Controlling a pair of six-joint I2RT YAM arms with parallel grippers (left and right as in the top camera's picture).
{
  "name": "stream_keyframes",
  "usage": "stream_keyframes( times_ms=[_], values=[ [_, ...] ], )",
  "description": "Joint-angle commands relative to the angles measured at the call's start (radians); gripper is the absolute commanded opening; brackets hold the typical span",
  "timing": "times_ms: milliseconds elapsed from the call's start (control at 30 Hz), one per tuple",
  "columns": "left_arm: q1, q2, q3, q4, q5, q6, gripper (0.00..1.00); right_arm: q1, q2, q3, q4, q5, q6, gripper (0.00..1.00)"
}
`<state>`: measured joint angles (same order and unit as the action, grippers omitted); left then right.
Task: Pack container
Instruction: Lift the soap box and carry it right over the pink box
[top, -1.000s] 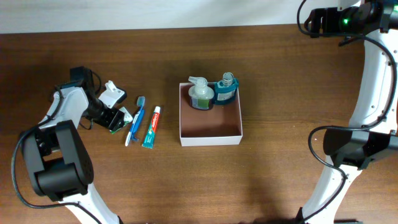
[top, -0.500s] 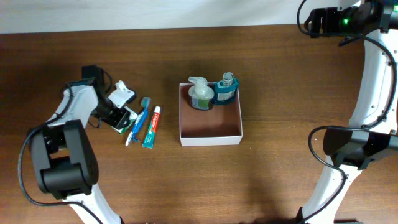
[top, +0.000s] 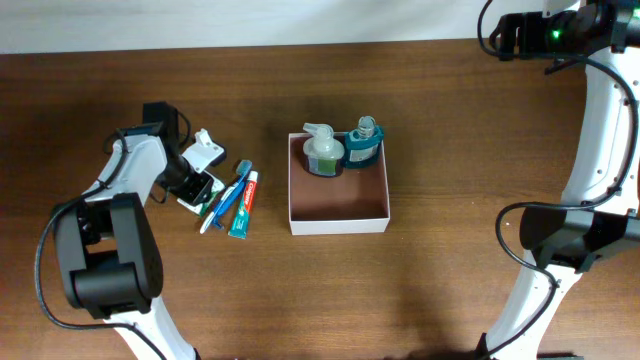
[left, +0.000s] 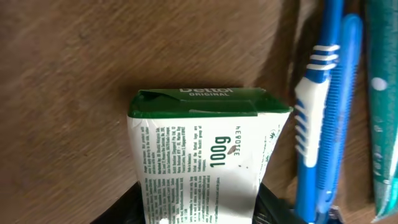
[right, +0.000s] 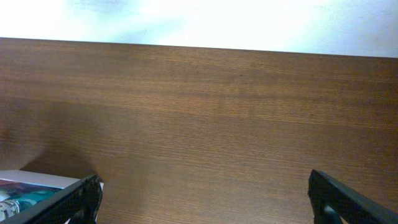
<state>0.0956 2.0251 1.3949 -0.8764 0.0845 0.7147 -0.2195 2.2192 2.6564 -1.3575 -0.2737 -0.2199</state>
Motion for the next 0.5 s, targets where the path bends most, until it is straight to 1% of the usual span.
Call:
stream_keyframes(
  times_ms=[0,100,167,333,367,400,467],
  values=[
    [-0.002,0.011,0.072,0.007,-0.056,-0.077,0.31,-0.003,-0.002,0.005,0.003,0.001,0.001,0.99],
    [-0.012,0.007,0.152,-0.009,-0.055,-0.167,0.29,-0.003,-0.002,0.005,0.003,0.001,0.001,0.98],
    [-0.023,0.005,0.219,-0.035,-0.055,-0.205,0.29,-0.003,-0.003,0.005,0.003,0.001,0.001,0.98],
    [-0.063,0.003,0.388,-0.137,-0.055,-0.206,0.29,-0.003,-0.002,0.005,0.003,0.002,0.001,0.99],
    [-0.074,0.003,0.42,-0.157,-0.054,-0.206,0.26,-0.003,-0.002,0.005,0.003,0.001,0.001,0.99],
    [-0.085,0.002,0.447,-0.173,-0.054,-0.206,0.19,-0.003,-0.003,0.005,0.003,0.001,0.001,0.99],
    [-0.108,-0.002,0.489,-0.195,-0.054,-0.206,0.09,-0.003,-0.003,0.005,0.003,0.001,0.001,0.98]
  ],
)
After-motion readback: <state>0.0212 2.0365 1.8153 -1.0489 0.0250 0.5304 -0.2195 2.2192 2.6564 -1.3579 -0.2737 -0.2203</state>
